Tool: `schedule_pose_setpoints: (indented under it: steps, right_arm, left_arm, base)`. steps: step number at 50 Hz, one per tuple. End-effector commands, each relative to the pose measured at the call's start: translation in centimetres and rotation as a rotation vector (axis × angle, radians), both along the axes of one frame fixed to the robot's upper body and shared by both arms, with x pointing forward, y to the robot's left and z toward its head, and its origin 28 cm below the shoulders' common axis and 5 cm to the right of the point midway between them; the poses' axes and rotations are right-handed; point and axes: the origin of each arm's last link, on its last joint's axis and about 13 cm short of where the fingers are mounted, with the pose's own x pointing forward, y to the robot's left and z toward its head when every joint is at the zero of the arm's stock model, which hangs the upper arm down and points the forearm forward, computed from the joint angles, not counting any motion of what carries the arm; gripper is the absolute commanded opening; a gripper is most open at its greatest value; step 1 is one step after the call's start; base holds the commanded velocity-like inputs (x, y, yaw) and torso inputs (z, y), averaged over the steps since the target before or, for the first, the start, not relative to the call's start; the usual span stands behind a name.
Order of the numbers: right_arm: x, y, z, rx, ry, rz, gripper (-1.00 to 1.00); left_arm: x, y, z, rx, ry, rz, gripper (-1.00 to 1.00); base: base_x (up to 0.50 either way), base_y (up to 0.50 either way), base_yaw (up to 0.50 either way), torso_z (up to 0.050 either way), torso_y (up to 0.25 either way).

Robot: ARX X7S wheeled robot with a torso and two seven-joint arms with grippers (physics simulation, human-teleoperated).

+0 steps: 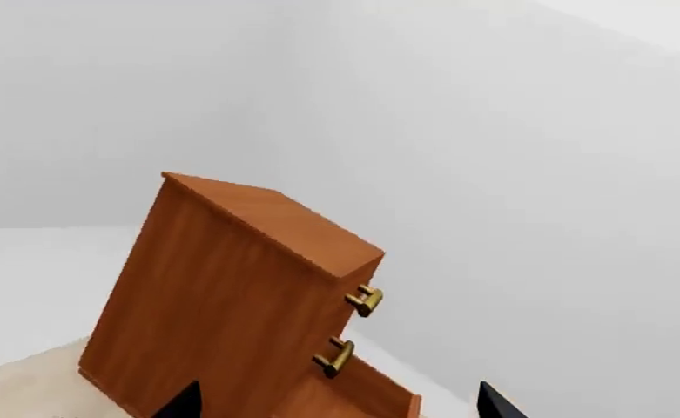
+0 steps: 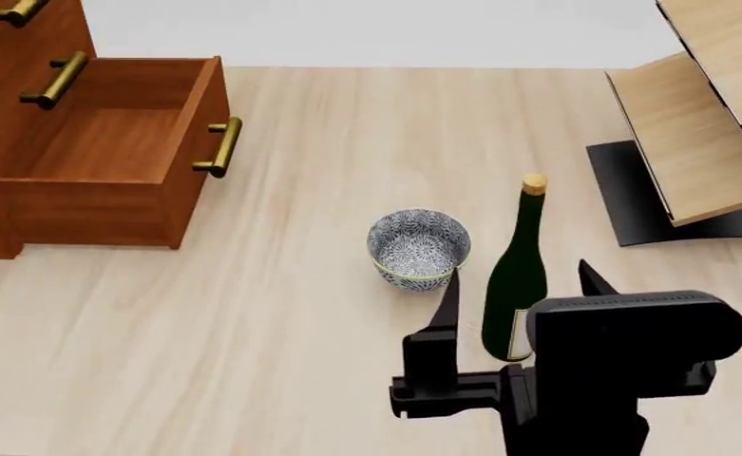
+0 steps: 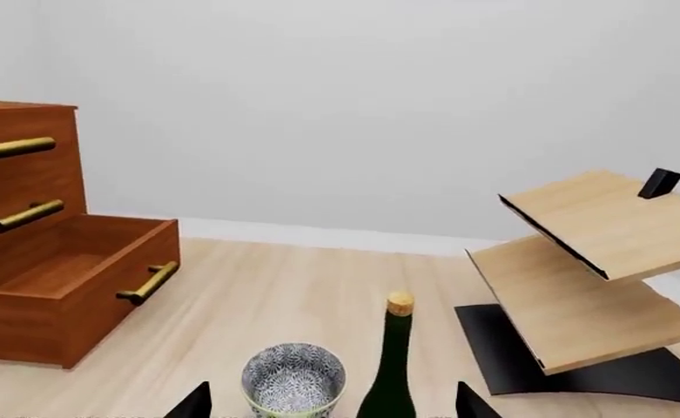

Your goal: Put the wine bottle in the bottom drawer of the cabinet.

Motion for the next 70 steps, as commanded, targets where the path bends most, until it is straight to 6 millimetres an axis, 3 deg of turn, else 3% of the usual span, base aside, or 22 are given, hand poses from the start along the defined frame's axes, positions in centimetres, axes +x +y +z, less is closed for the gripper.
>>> schedule_pose_setpoints:
  steps: [1, 3, 5, 6, 7, 8, 10, 14, 17, 18, 34, 37, 42, 48, 54, 61, 70]
  right_arm:
    - [0.1, 0.0, 0.0, 0.006, 0.009, 0.007, 1.00]
    - [0.1, 0.0, 0.0, 0.007, 0.010, 0.009, 1.00]
    - [0.1, 0.0, 0.0, 0.005, 0.010, 0.009, 1.00]
    - [0.1, 0.0, 0.0, 0.006, 0.010, 0.010, 1.00]
    - [0.1, 0.0, 0.0, 0.006, 0.011, 0.010, 1.00]
    - [0.2, 0.0, 0.0, 0.007, 0.012, 0.010, 1.00]
    - [0.1, 0.0, 0.0, 0.006, 0.011, 0.012, 1.00]
    - [0.1, 0.0, 0.0, 0.004, 0.009, 0.014, 1.00]
    - [0.1, 0.0, 0.0, 0.005, 0.009, 0.014, 1.00]
    - [0.1, 0.0, 0.0, 0.005, 0.010, 0.014, 1.00]
    - [0.1, -0.1, 0.1, 0.015, -0.008, -0.010, 1.00]
    - [0.1, -0.1, 0.3, 0.030, -0.017, -0.001, 1.00]
    - [-0.3, -0.1, 1.4, 0.034, -0.058, -0.012, 1.00]
    - [-1.5, 0.0, 5.3, 0.045, -0.081, -0.028, 1.00]
    - [-2.4, 0.0, 7.4, 0.042, -0.080, -0.051, 1.00]
    - [-3.3, 0.6, 7.9, 0.030, -0.097, -0.033, 1.00]
    - [-3.1, 0.7, 7.5, -0.004, -0.084, -0.047, 1.00]
  left_arm:
    - [-0.4, 4.1, 0.0, -0.250, -0.184, 0.141, 1.00]
    - [-0.6, 4.3, 0.0, -0.254, -0.216, 0.158, 1.00]
    - [-1.2, 4.9, 1.6, -0.306, -0.262, 0.211, 1.00]
    - [-1.3, 5.0, 0.5, -0.332, -0.290, 0.215, 1.00]
    - [-1.6, 5.1, 1.4, -0.342, -0.306, 0.212, 1.00]
    - [-1.7, 5.2, 0.6, -0.334, -0.324, 0.243, 1.00]
    - [-2.2, 5.5, 2.0, -0.338, -0.361, 0.272, 1.00]
    - [-3.5, 6.4, 2.3, -0.408, -0.478, 0.394, 1.00]
    - [-4.5, 7.2, 1.3, -0.443, -0.556, 0.477, 1.00]
    - [-4.9, 7.3, 2.0, -0.440, -0.580, 0.508, 1.00]
    - [-6.1, 7.7, 2.4, -0.448, -0.631, 0.644, 1.00]
    - [-5.8, 7.7, 1.6, -0.426, -0.620, 0.621, 1.00]
    - [-5.7, 7.4, 1.8, -0.369, -0.605, 0.603, 1.00]
    - [-5.7, 7.3, 1.8, -0.348, -0.594, 0.600, 1.00]
    - [-5.8, 7.2, 2.0, -0.336, -0.590, 0.598, 1.00]
    - [-5.7, 7.1, 1.8, -0.323, -0.589, 0.590, 1.00]
    - [-5.7, 7.0, 2.6, -0.324, -0.590, 0.581, 1.00]
  base:
    - [0.00, 0.00, 0.00, 0.000, 0.000]
    - [0.00, 0.00, 0.00, 0.000, 0.000]
    - [0.00, 0.00, 0.00, 0.000, 0.000]
    - [0.00, 0.00, 0.00, 0.000, 0.000]
    - [0.00, 0.00, 0.00, 0.000, 0.000]
    - [0.00, 0.00, 0.00, 0.000, 0.000]
    - [0.00, 0.00, 0.00, 0.000, 0.000]
    - [0.00, 0.00, 0.00, 0.000, 0.000]
    - [0.00, 0.00, 0.00, 0.000, 0.000]
    - [0.00, 0.00, 0.00, 0.000, 0.000]
    - [0.00, 0.00, 0.00, 0.000, 0.000]
    - [0.00, 0.00, 0.00, 0.000, 0.000]
    - [0.00, 0.00, 0.00, 0.000, 0.000]
    - [0.00, 0.00, 0.00, 0.000, 0.000]
    - [0.00, 0.00, 0.00, 0.000, 0.000]
    - [0.09, 0.00, 0.00, 0.000, 0.000]
    - [0.22, 0.03, 0.00, 0.000, 0.000]
